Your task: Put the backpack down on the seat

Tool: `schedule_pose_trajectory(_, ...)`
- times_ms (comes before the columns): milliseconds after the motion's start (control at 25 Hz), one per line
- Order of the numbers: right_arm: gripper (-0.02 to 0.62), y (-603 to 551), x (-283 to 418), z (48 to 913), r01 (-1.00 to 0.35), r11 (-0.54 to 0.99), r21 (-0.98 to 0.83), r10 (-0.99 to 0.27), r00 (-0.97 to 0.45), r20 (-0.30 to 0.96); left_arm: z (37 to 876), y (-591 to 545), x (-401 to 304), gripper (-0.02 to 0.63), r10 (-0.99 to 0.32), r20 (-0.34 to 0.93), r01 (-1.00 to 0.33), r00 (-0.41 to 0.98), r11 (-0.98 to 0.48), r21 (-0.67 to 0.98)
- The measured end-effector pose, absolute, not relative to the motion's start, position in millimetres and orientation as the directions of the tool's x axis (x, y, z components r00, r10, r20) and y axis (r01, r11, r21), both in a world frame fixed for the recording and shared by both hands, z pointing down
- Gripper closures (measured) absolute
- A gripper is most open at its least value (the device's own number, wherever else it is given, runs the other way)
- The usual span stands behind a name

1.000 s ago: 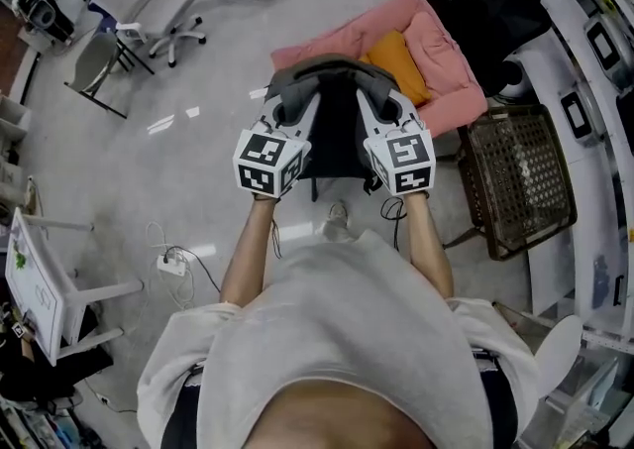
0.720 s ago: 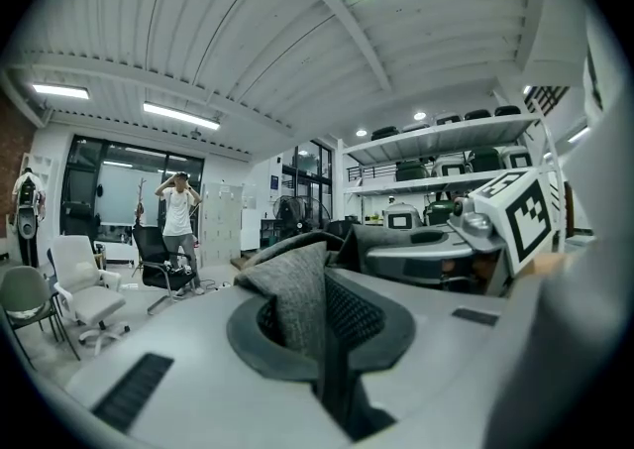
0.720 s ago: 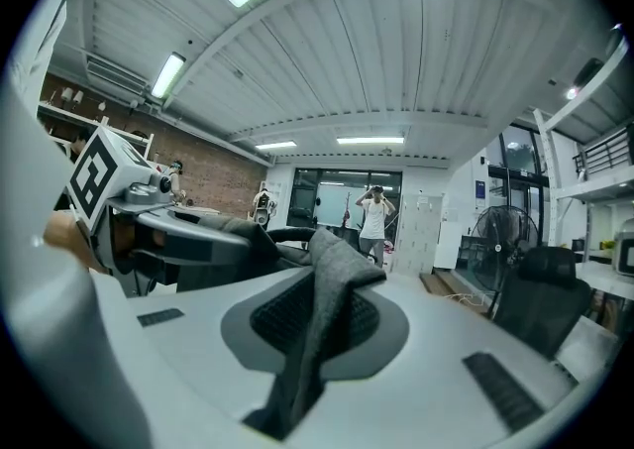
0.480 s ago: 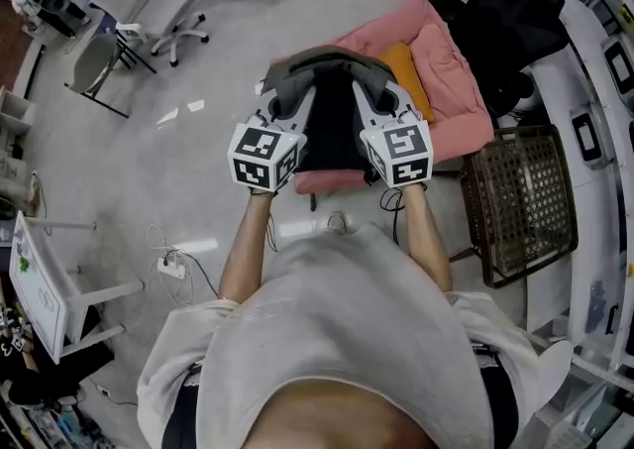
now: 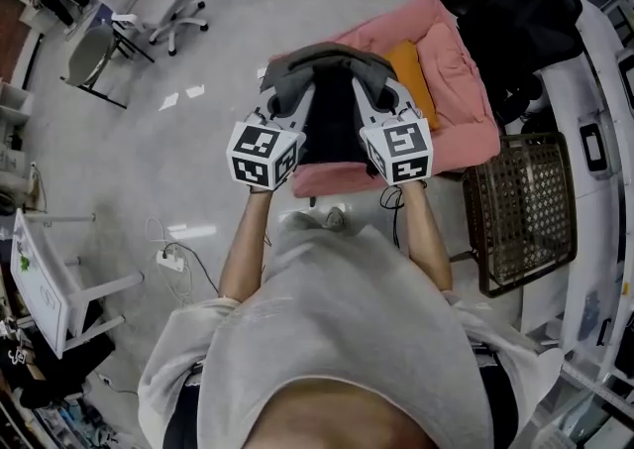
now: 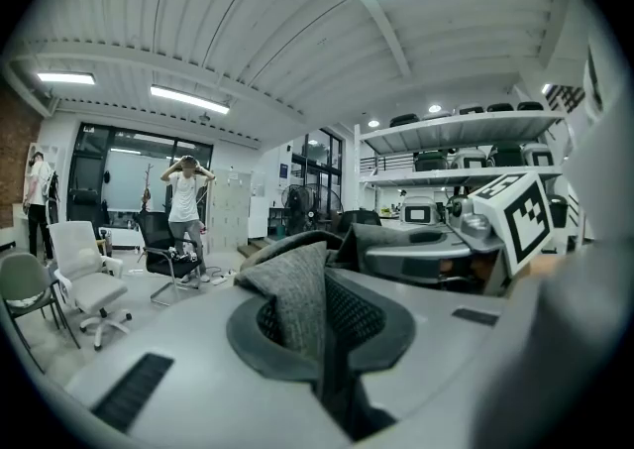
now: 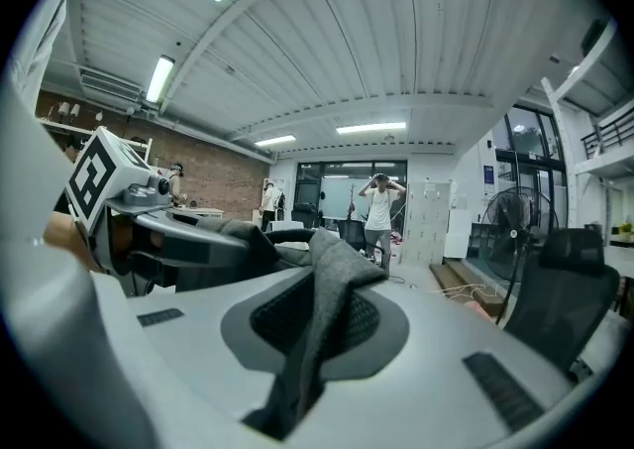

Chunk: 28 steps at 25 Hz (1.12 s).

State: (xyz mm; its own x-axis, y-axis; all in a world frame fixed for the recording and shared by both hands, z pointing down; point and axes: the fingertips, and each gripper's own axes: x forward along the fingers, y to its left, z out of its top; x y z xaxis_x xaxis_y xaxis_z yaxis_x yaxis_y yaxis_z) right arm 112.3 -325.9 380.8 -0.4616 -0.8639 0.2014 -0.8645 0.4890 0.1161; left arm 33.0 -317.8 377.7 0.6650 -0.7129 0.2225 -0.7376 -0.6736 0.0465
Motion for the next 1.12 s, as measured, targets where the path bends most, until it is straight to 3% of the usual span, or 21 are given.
schedule_pose_trajectory(1120,0.568,-443.5,82.9,454.0,-0.914,0.403,0.051,-0.871,-0.366,0.328,449.6,-447.4,1.3,0.577,-0.589,0.312,-0.65,0.745,-0.746,0.145)
